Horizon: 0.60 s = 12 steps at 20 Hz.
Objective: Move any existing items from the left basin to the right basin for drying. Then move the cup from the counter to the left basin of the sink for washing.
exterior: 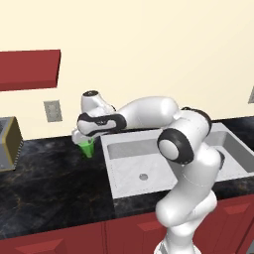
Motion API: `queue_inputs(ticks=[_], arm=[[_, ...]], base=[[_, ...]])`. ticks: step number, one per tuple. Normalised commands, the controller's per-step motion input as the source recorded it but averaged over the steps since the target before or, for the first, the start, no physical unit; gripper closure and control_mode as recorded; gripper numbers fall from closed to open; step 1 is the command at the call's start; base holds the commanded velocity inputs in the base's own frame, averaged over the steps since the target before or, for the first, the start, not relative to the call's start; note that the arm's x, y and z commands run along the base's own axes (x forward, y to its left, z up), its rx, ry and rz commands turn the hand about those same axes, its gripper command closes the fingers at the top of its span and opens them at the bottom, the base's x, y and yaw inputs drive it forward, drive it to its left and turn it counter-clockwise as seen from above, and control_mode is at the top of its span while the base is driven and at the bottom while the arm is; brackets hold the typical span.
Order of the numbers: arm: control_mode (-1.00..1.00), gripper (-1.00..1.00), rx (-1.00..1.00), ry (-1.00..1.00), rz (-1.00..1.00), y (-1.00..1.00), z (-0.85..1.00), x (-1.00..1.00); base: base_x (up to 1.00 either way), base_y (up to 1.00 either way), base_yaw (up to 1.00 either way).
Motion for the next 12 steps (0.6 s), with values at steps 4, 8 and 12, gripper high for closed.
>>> queue_inputs(ticks=[4, 8, 12], arm=[[-1.0, 1.0, 0.04, 0.0, 0.0, -0.65, 0.08, 0.0], [-1.0, 1.0, 0.06, 0.0, 0.0, -0.66, 0.0, -0.03], [-1.0, 1.0, 0.06, 0.0, 0.0, -0.65, 0.0, -0.06]], base=[[0.0, 0.0, 0.0], [0.0, 0.0, 0.0], [0.0, 0.0, 0.0]])
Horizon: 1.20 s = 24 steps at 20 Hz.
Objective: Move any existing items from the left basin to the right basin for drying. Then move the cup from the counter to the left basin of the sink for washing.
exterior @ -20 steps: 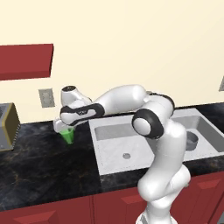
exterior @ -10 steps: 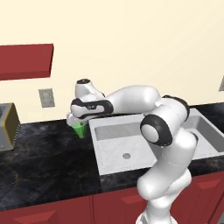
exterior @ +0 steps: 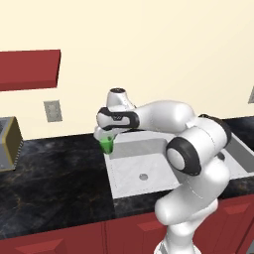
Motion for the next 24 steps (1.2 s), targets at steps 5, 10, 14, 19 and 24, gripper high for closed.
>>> queue_inputs(ticks=[5, 10, 14, 19, 24], arm=[[-1.0, 1.0, 0.05, 0.0, 0.0, -0.62, 0.0, -0.03], [-1.0, 1.0, 0.04, 0.0, 0.0, -0.55, -0.09, 0.0], [-1.0, 1.0, 0.01, 0.02, 0.0, -0.44, -0.25, 0.0], [-1.0, 1.0, 0.0, 0.03, 0.0, -0.32, -0.36, 0.04], [-1.0, 1.0, 0.0, 0.02, 0.0, -0.25, -0.43, 0.03]], base=[[0.0, 0.0, 0.0], [0.0, 0.0, 0.0], [0.0, 0.0, 0.0], [0.0, 0.0, 0.0], [0.0, 0.0, 0.0]])
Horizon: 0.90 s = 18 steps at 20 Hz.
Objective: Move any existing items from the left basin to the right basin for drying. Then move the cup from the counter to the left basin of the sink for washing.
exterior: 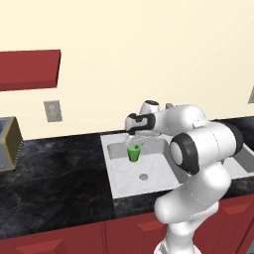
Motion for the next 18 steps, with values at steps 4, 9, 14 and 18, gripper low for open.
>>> queue_inputs(ticks=[4, 9, 14, 18], arm=[[-1.0, 1.0, 0.0, 0.0, 0.0, -0.2, -0.36, 0.0], [-1.0, 1.0, 0.0, 0.0, 0.0, -0.11, -0.29, 0.0], [-1.0, 1.0, 0.0, 0.0, 0.0, -0.01, -0.26, 0.0], [-1.0, 1.0, 0.0, 0.0, 0.0, 0.0, -0.27, 0.0]], base=[[0.0, 0.0, 0.0], [0.0, 0.0, 0.0], [0.0, 0.0, 0.0], [0.0, 0.0, 0.0]])
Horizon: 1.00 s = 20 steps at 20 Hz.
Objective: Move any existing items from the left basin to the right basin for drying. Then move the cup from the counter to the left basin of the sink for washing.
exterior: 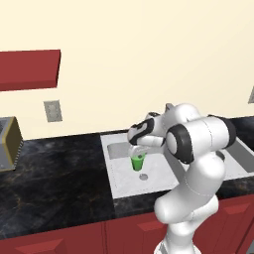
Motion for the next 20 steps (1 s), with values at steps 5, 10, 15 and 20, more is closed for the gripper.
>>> queue_inputs(ticks=[5, 10, 15, 20], arm=[[-1.0, 1.0, 0.0, 0.0, 0.0, 0.0, -0.27, 0.0], [-1.0, 1.0, 0.0, 0.01, 0.0, 0.0, -0.24, 0.0], [-1.0, 1.0, 0.02, 0.0, 0.0, 0.0, -0.15, 0.0], [-1.0, 1.0, 0.01, 0.01, 0.0, 0.0, -0.2, 0.0]], base=[[0.0, 0.0, 0.0], [0.0, 0.0, 0.0], [0.0, 0.0, 0.0], [0.0, 0.0, 0.0]])
